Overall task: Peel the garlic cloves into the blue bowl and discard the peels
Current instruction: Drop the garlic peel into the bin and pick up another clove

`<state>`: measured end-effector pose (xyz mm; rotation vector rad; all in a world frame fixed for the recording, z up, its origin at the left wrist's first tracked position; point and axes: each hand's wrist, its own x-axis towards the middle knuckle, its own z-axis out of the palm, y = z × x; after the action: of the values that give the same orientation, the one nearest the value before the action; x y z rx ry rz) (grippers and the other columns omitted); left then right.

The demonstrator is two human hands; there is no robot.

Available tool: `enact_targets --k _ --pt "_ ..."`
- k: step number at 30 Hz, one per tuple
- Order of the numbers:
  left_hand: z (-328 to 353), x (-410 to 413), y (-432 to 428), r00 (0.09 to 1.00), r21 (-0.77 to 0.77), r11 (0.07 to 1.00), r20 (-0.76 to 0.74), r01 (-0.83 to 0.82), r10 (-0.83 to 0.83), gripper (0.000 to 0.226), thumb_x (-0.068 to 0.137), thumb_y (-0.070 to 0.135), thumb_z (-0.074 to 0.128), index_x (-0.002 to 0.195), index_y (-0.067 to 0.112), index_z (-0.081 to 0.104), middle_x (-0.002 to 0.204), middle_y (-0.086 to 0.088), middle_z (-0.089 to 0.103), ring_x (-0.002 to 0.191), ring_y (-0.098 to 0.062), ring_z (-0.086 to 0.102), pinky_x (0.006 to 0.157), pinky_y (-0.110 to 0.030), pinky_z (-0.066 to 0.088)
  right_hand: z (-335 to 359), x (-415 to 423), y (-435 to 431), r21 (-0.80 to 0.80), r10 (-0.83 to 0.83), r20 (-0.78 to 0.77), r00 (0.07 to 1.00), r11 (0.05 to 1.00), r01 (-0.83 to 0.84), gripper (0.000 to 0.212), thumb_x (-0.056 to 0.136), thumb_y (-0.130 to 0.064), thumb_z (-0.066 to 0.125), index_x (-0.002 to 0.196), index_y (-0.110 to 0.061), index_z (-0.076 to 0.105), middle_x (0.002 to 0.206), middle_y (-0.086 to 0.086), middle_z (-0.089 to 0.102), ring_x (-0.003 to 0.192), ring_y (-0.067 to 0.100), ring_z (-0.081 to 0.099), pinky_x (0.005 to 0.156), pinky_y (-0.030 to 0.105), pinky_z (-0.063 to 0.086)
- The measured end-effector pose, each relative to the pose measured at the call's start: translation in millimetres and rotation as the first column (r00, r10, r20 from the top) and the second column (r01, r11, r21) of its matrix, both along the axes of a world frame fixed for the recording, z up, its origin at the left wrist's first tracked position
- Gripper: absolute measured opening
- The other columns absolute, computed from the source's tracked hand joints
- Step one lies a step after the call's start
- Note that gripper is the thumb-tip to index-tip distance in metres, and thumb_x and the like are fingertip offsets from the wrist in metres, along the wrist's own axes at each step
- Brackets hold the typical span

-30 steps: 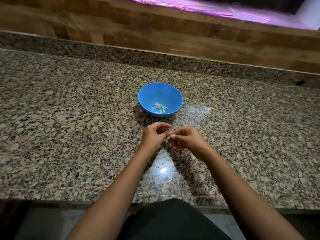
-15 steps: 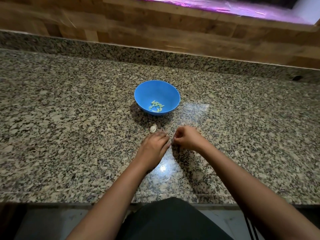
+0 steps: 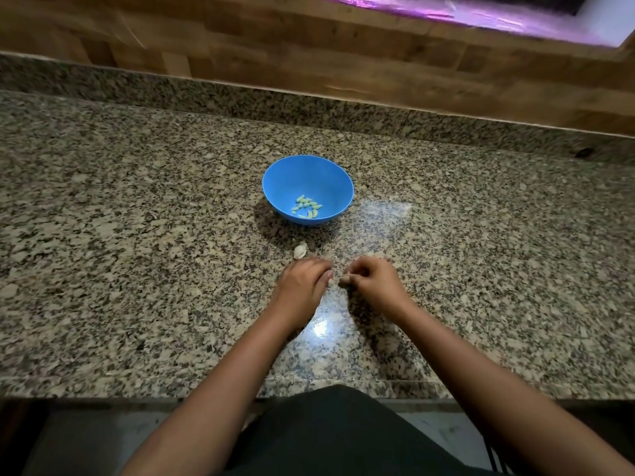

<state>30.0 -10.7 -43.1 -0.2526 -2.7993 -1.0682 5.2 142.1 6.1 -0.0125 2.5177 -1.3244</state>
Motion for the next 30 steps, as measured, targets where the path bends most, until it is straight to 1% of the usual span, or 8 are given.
enact_targets --k 3,6,10,14,18,22,26,30 --pt "21 -3 6 0.983 0.274 0.962 0.178 -0.001 -0.050 0.024 0.099 0.024 0.044 0.112 0.010 0.058 0.106 -0.007 0.062 0.099 -0.019 0.055 0.075 -0.023 0.040 7 9 1 -0.396 -0.077 0.240 0.968 0.902 0.170 0.005 0.084 0.001 0.063 0.088 0.003 0.064 0.080 0.014 0.067 0.067 0.021 0.062 0.060 0.028 0.056" --pt "35 -3 9 0.968 0.310 0.950 0.224 0.037 -0.111 0.022 0.100 0.027 0.040 0.104 0.008 0.050 0.091 -0.004 0.059 0.081 -0.015 0.054 0.059 -0.013 0.035 14 16 -1 -0.574 -0.061 0.339 0.939 0.777 0.257 0.006 0.081 0.006 0.061 0.086 0.004 0.062 0.076 0.013 0.065 0.061 0.018 0.058 0.054 0.022 0.053" --pt "44 1 7 0.965 0.357 0.931 0.206 0.080 -0.162 0.022 0.100 0.031 0.035 0.091 0.013 0.044 0.071 0.008 0.049 0.062 -0.003 0.045 0.051 -0.015 0.032 21 15 -4 -0.702 -0.090 0.378 0.921 0.620 0.349 0.007 0.083 0.011 0.056 0.087 0.008 0.060 0.077 0.014 0.065 0.058 0.015 0.058 0.053 0.019 0.052" --pt "40 2 8 0.979 0.395 0.914 0.135 0.090 -0.154 0.022 0.100 0.033 0.035 0.082 0.023 0.042 0.070 0.004 0.050 0.060 -0.009 0.048 0.056 -0.029 0.040 27 15 -6 -0.716 -0.062 0.320 0.945 0.638 0.284 0.007 0.086 0.007 0.054 0.089 0.008 0.060 0.075 0.014 0.062 0.057 0.015 0.059 0.054 0.019 0.052" --pt "46 -2 6 0.962 0.517 0.856 0.219 0.025 -0.160 0.024 0.100 0.032 0.038 0.083 0.017 0.048 0.066 0.007 0.050 0.053 -0.013 0.056 0.051 -0.031 0.046 37 13 -1 -0.309 0.095 0.035 0.995 0.948 -0.079 0.008 0.092 -0.007 0.055 0.091 0.000 0.058 0.077 0.010 0.065 0.058 0.019 0.062 0.059 0.033 0.056" --pt "60 -9 7 0.922 0.618 0.784 0.274 0.047 -0.272 0.023 0.101 0.027 0.036 0.084 0.020 0.050 0.054 0.011 0.050 0.045 -0.003 0.048 0.048 -0.028 0.050 48 6 1 0.267 0.424 -0.155 0.892 0.887 -0.376 0.019 0.098 -0.021 0.045 0.099 -0.005 0.055 0.080 0.001 0.058 0.068 0.015 0.057 0.066 0.038 0.055" --pt "68 -15 8 0.898 0.685 0.728 0.322 -0.003 -0.300 0.025 0.101 0.031 0.036 0.085 0.015 0.046 0.062 0.002 0.044 0.047 -0.008 0.045 0.046 -0.028 0.049 51 8 0 -0.293 0.268 0.066 0.961 0.926 -0.238 0.018 0.099 -0.014 0.041 0.085 -0.006 0.047 0.069 0.004 0.049 0.054 0.013 0.049 0.047 0.027 0.046" --pt "71 -17 8 0.915 0.648 0.760 0.274 0.050 -0.294 0.025 0.100 0.031 0.036 0.083 0.015 0.043 0.062 -0.002 0.041 0.045 -0.009 0.044 0.043 -0.025 0.047 50 4 0 -0.568 0.234 0.267 0.935 0.822 -0.044 0.023 0.099 -0.011 0.040 0.078 -0.008 0.047 0.062 0.003 0.043 0.047 0.010 0.042 0.042 0.020 0.040"
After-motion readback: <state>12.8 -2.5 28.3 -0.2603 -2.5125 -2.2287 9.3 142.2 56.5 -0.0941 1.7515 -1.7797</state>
